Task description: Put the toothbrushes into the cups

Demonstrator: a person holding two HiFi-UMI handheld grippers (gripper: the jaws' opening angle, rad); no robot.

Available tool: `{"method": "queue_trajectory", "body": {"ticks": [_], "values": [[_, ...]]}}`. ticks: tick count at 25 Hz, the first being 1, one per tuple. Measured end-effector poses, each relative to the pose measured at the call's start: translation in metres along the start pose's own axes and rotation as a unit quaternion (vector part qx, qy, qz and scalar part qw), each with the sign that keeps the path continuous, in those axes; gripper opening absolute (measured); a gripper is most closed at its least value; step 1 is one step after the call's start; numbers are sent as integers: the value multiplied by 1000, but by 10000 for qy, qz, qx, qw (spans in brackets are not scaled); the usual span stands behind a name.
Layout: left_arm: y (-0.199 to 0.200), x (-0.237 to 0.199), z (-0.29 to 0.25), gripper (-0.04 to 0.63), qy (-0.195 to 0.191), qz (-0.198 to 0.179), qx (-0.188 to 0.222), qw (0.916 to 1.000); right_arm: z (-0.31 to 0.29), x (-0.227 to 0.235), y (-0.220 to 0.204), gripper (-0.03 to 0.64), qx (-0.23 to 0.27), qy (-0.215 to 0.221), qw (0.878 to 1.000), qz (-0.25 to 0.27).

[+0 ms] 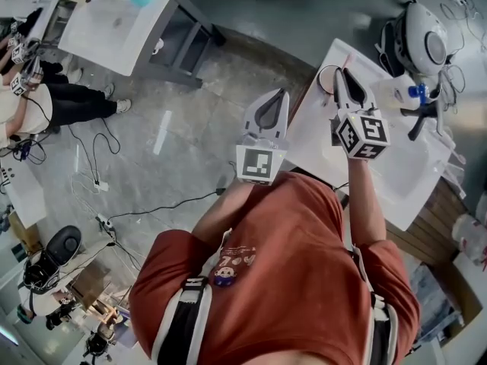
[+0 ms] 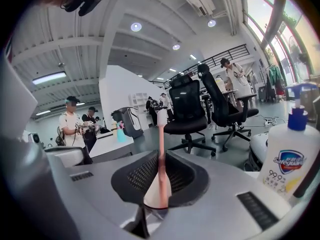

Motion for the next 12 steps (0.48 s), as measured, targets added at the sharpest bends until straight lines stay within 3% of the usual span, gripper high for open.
{"method": "queue_trajectory", "body": {"ticks": [12], "values": [[-1, 3, 0, 20, -32, 12, -18, 10000, 5, 4, -18, 52, -519, -179, 9982, 230]]}}
Point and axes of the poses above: the fingertips, and each gripper's own axes: z backward along the fingers, x to its right, y out of its top, the point moved 6 cm from there along z, backward along the fingers, and after that the axes turned 8 degrees about x, right-handed, at the moved point
